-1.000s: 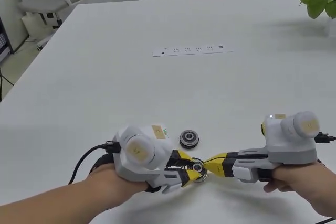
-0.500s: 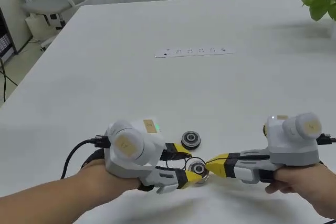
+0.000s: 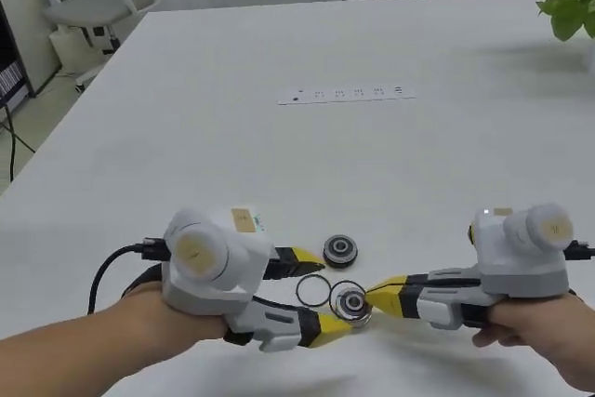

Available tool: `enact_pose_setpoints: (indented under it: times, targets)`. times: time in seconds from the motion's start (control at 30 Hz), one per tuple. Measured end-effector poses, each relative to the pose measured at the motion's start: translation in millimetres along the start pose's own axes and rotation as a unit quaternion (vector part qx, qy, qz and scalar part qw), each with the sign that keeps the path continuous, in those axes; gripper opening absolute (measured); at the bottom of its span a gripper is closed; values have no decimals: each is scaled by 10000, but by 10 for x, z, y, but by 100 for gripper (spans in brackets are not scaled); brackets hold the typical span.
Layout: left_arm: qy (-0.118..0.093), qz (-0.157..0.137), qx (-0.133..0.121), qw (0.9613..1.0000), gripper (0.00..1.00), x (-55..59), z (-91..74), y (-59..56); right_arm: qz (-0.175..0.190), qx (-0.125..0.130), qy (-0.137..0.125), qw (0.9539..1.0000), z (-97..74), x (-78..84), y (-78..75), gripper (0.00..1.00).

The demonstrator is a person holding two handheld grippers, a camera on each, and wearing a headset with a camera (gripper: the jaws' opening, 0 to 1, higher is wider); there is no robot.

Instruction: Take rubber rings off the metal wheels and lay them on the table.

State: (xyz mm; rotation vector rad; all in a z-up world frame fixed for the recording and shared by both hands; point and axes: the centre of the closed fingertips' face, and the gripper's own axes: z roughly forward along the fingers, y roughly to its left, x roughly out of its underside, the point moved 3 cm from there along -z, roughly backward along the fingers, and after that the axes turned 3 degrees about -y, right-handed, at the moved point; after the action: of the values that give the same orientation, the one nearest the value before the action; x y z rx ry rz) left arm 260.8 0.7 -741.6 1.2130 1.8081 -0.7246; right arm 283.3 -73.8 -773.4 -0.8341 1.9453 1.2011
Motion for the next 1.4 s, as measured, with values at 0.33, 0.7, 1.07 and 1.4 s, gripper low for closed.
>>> enact_pose_setpoints:
  times: [0.33, 0.7, 1.07, 1.4]
  targets:
    - [-85, -98, -25, 9999, 61, -2, -136, 22, -101, -63, 42, 9999, 8, -23, 32, 0]
    - [-118, -219, -110, 9996, 68, 65, -285, 59, -238, -190, 62, 9995, 30, -103, 96, 0]
    - [-227, -319, -299, 9988, 74, 94, -453, 157, -294, -321, 5, 9991, 98, -253, 157, 0]
    - [-248, -397, -426, 9980, 77, 163, -550, 194, -308, -375, 11, 9988, 180, -321, 201, 0]
